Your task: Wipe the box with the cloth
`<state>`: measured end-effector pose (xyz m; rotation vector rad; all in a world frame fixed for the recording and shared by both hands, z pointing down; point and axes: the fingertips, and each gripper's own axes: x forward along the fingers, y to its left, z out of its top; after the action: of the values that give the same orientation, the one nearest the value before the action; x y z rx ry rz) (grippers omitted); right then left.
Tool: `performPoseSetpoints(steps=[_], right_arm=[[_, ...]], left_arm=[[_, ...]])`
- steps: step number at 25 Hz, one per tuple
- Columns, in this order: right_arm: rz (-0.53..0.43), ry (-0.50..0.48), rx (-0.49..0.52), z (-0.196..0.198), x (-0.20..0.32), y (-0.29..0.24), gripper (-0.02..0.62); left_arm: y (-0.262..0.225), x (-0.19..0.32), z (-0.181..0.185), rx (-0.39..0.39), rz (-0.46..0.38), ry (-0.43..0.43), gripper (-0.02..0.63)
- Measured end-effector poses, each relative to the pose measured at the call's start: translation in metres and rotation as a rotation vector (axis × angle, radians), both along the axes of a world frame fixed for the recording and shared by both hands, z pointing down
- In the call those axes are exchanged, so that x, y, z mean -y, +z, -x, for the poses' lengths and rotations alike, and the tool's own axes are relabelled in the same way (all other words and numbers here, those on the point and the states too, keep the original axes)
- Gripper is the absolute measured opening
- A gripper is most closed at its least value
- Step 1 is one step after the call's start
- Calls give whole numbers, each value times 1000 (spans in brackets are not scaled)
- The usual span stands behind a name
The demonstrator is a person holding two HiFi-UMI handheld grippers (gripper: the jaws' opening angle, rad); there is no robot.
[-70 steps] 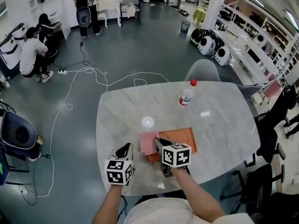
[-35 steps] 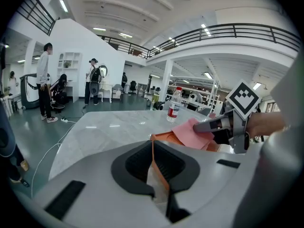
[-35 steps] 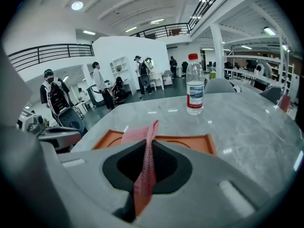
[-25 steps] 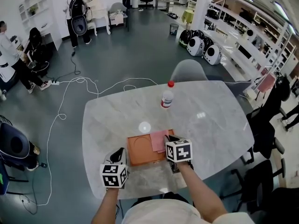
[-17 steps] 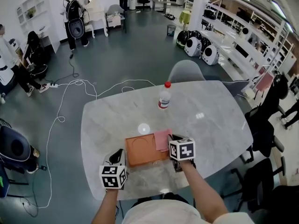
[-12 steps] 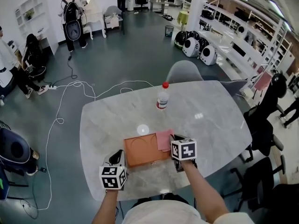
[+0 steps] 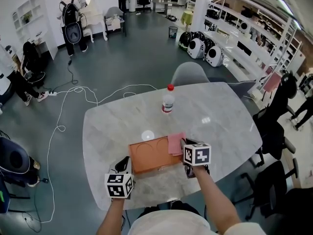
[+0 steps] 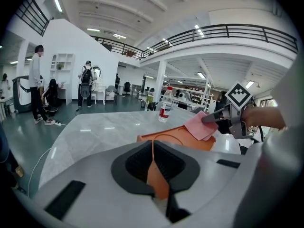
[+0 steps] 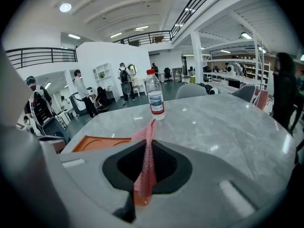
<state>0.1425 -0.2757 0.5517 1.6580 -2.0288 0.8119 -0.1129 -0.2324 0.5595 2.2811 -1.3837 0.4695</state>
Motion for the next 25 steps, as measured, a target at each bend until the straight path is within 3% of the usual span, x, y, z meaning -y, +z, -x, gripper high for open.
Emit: performPoseSetpoints(steps=[12, 25], right_arm=[[-92, -39, 182, 43, -20, -57, 18], [-88, -227, 364, 134, -45, -71, 18]], left_arm=[[1, -13, -5, -23, 9, 24, 15], [-10, -37, 15, -13, -16, -65, 15]])
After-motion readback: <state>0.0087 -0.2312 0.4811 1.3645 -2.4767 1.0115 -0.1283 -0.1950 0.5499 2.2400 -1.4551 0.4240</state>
